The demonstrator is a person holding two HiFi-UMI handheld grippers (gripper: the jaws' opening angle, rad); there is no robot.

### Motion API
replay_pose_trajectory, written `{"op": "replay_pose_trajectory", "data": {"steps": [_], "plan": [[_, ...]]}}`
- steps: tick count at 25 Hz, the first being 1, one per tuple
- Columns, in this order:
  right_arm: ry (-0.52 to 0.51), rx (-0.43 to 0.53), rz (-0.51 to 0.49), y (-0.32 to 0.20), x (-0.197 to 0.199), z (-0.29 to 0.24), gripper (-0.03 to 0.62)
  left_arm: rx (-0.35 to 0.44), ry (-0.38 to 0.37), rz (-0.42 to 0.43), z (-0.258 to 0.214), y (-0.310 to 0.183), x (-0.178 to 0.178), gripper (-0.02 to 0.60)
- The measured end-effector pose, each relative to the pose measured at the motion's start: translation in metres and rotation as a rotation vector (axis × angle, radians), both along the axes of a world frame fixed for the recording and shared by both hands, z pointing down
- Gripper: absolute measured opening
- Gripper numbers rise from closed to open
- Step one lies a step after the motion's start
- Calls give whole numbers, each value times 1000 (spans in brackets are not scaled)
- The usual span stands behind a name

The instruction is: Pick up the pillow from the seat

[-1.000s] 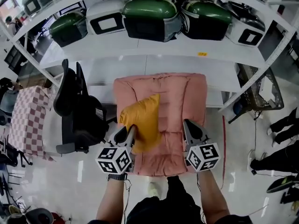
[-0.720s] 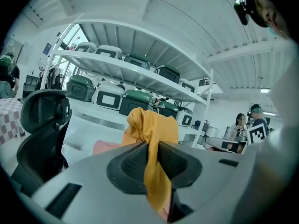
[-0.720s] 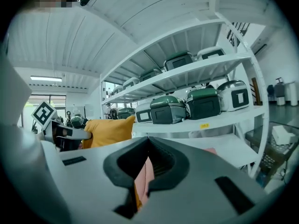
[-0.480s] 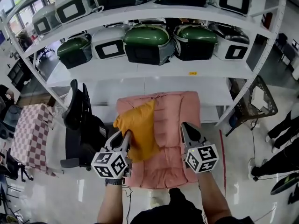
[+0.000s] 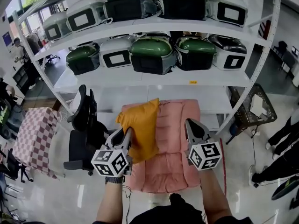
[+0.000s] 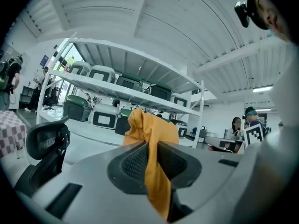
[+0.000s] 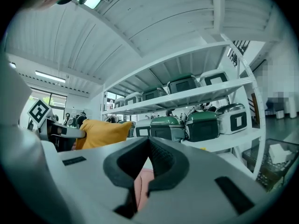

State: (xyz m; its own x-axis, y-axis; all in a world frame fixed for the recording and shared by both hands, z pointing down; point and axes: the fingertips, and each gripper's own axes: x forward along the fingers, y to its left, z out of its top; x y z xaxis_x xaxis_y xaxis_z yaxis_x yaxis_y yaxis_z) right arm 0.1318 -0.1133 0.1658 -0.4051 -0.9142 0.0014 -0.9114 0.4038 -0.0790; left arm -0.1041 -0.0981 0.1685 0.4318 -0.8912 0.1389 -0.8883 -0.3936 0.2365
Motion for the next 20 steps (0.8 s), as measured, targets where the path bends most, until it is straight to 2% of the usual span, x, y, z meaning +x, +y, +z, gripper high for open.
{"op": "replay_pose_trajectory", "data": {"steps": [20], "plan": [[-1,95,13,28,-5,-58,3,126,-1,8,-64,36,-3,57]]}}
